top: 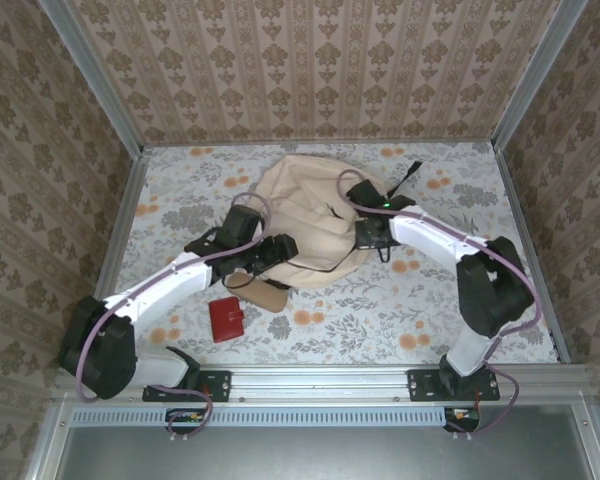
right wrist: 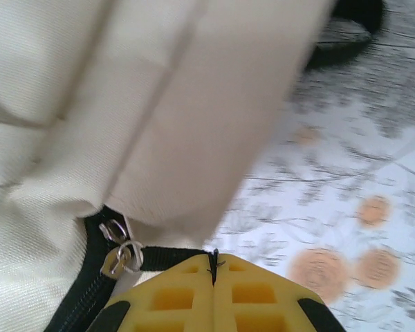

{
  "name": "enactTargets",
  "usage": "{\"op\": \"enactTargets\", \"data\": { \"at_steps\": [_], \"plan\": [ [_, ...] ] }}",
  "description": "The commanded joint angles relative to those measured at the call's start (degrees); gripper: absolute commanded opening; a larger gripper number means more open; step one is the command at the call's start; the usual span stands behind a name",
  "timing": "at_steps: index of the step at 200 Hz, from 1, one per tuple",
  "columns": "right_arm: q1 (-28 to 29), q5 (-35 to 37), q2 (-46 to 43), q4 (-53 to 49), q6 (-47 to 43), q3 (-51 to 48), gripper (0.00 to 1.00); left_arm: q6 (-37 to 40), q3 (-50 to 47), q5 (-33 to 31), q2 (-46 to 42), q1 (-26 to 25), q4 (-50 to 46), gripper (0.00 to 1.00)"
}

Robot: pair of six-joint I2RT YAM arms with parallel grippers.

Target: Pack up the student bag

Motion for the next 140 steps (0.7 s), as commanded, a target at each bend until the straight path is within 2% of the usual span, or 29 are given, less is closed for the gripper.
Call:
{"op": "enactTargets", "data": {
  "at_steps": [1, 39, 47, 66, 79, 93, 113, 123, 140],
  "plan": [
    [-5.2, 2.4, -4.1, -1.5, 1.7, -3.7, 0.0, 6.3, 3.8, 0.5, -1.7, 1.8, -6.0, 0.68],
    [-14.0, 0.8, -7.3, -0.6, 0.8, -7.0, 0.01, 11.2, 7.9, -1.4, 0.2, 2.6, -7.5, 0.69],
    [-15.5, -0.9, -8.0, -0.6, 0.5, -7.0, 0.1, 12.0, 8.8, -1.4, 1.2, 2.5, -7.6, 0.69],
    [-16.6, -6.3, -11.0, 0.8, -1.1, -6.5, 0.46, 14.7, 12.1, -1.5, 4.3, 1.7, -8.0, 0.69],
    [-16.6, -12.3, -13.4, 3.0, -2.2, -6.3, 0.59, 16.5, 14.9, -1.7, 6.9, 1.0, -8.2, 0.69],
    [-16.6, -19.5, -14.1, 5.1, -2.5, -5.3, 0.63, 17.4, 17.8, -2.3, 10.1, 0.3, -8.3, 0.69],
    [-16.2, -27.6, -11.0, 6.4, -2.7, -2.1, 0.63, 17.6, 21.0, -2.0, 14.8, 0.0, -7.6, 0.67],
    [-15.2, -27.4, -8.3, 5.1, -3.8, 0.5, 0.62, 17.3, 22.6, -1.2, 17.0, -0.1, -7.1, 0.65],
    [-13.0, -21.8, -3.7, 1.9, -5.7, 4.8, 0.61, 16.5, 26.1, -0.4, 20.5, -0.9, -6.8, 0.62]
  ]
}}
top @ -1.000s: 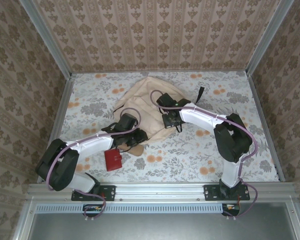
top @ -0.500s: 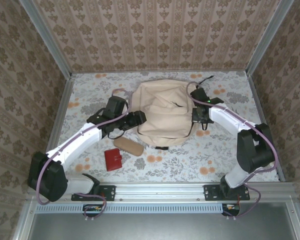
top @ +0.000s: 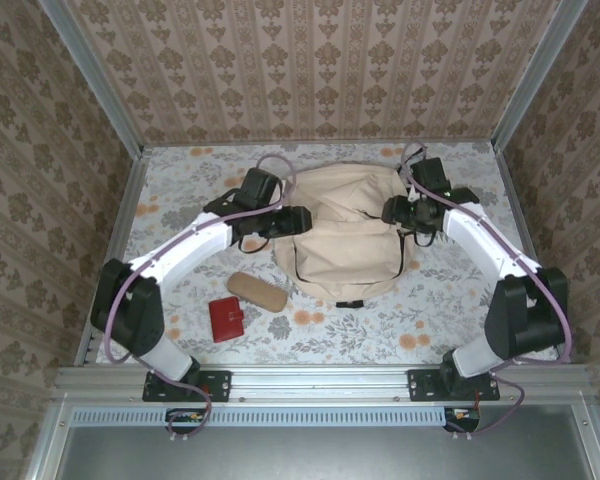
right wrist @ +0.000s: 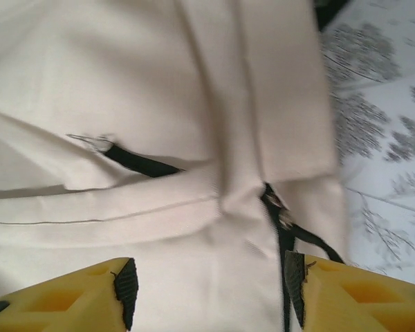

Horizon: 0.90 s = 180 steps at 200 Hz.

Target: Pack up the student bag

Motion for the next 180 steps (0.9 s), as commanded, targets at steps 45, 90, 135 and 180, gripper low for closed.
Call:
{"op": "enactTargets", "data": {
  "at_steps": [45, 90, 135, 180],
  "plan": [
    [1.1, -1.5, 13.3, -1.0, 0.0, 10.8, 0.64, -3.7, 15.3, 2.5, 15.3, -5.5, 1.4, 0.56],
    [-2.7, -11.0, 23.6, 3.5, 2.6, 17.0, 0.66, -9.4, 23.4, 4.6, 24.3, -7.7, 6.5, 0.43],
    [-3.3, -22.5, 24.5, 8.9, 6.3, 12.6, 0.43, -13.0, 28.5, 4.7, 30.4, -7.9, 7.8, 0.3],
    [-3.3, -28.6, 18.4, 15.9, 10.6, 3.5, 0.35, -14.2, 28.9, 5.1, 32.1, -7.9, 6.8, 0.29]
  ]
}}
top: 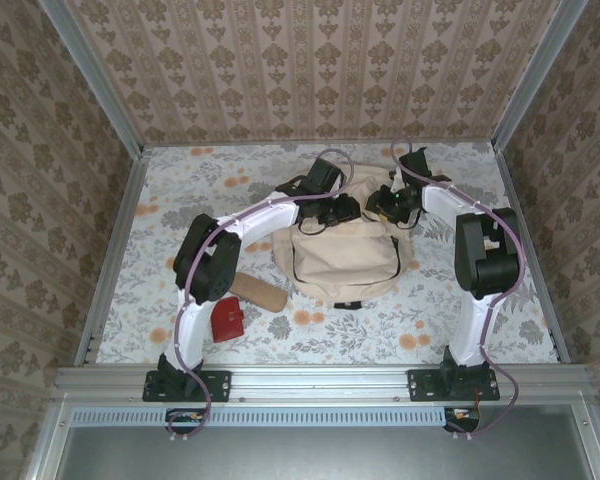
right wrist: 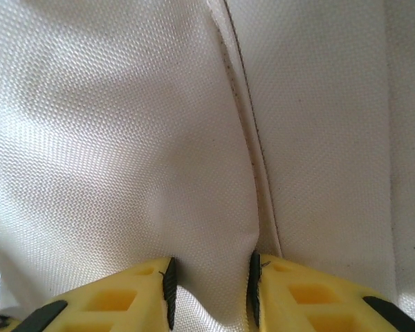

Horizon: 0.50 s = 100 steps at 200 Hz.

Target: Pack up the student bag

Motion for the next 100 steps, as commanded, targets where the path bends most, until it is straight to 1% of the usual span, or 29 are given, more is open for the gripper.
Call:
{"op": "enactTargets", "data": {
  "at_steps": [1, 25, 42, 64, 75, 89, 100],
  "plan": [
    [0.7, -8.0, -4.9, 2.9, 3.6, -3.8, 0.35, -1.7, 2.0, 1.5, 0.7, -0.1, -0.1, 0.29],
    [0.7, -8.4, -7.2, 3.6, 4.6, -5.1, 0.35, -2.5, 2.0, 3.9, 1.2, -0.2, 1.5, 0.3],
    [0.7, -7.5, -8.5, 2.7, 4.6, -5.1, 0.32, -2.6, 1.8, 5.0, 1.0, -0.2, 2.3, 0.3],
    [0.4, -6.8, -10.2, 2.3, 5.0, -5.5, 0.28, -2.9, 1.7, 4.9, 0.5, -0.2, 2.6, 0.31],
    [0.2, -6.9, -10.7, 2.7, 5.5, -5.7, 0.24, -3.1, 2.0, 4.9, 0.6, -0.1, 2.6, 0.31],
    [0.0, -7.5, -11.2, 3.2, 6.1, -5.9, 0.16, -3.6, 2.3, 5.1, 1.1, -0.2, 2.8, 0.3],
    [-0.1, -7.8, -11.3, 3.4, 6.4, -6.0, 0.13, -4.2, 2.4, 5.3, 1.4, -0.1, 3.5, 0.3]
  ]
}}
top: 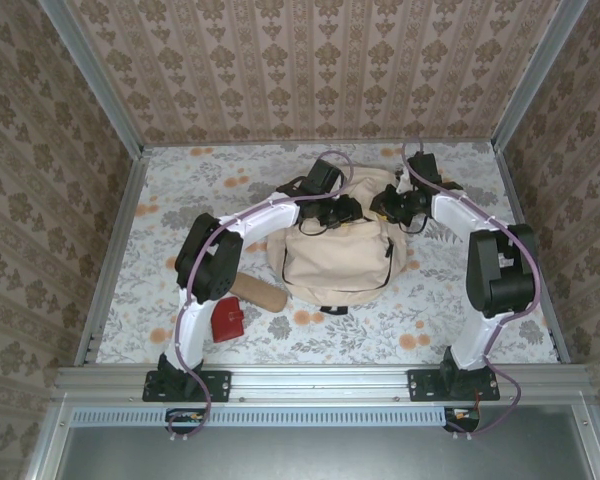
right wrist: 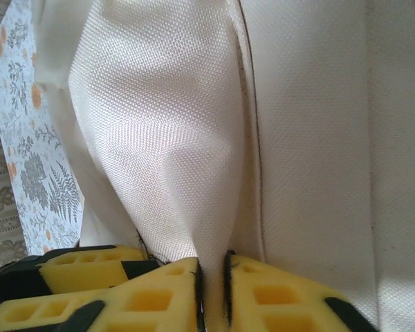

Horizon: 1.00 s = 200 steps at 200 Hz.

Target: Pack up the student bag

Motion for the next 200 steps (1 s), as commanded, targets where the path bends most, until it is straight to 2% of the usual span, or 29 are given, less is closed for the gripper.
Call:
{"op": "enactTargets", "data": {
  "at_steps": [1, 57, 86, 115, 136, 153, 169, 200],
  "plan": [
    [0.3, -4.7, -2.6, 1.5, 1.5, -0.7, 0.13, -1.9, 2.4, 2.5, 0.8, -0.2, 2.6, 0.3],
    [0.2, -5.4, -2.4, 1.6, 1.4, -0.9, 0.08, -5.3, -2.0, 3.3, -2.0, 0.5, 10.1, 0.28],
    [0.2, -5.5, -2.3, 2.0, 1.7, -1.1, 0.06, -5.1, -1.1, 2.7, -1.6, 0.5, 7.7, 0.34],
    [0.2, -5.6, -2.6, 1.9, 1.7, -1.2, 0.05, -5.6, -0.1, 2.4, 0.3, 0.5, 6.2, 0.34],
    [0.2, -5.5, -2.9, 1.7, 1.4, -1.2, 0.03, -5.4, 1.0, 2.3, 1.3, 0.4, 4.9, 0.3],
    [0.2, -5.5, -3.1, 1.6, 1.3, -1.2, 0.01, -5.0, 1.5, 2.3, 1.6, 0.4, 4.3, 0.22],
    [0.2, -5.3, -3.2, 1.4, 1.2, -1.3, 0.0, -4.9, 1.9, 2.9, 1.9, 0.2, 4.2, 0.19],
    [0.2, -3.2, -3.4, -0.1, 0.2, -1.2, 0.0, -3.6, 2.6, 2.3, 1.6, 0.4, 2.4, 0.0]
  ]
}}
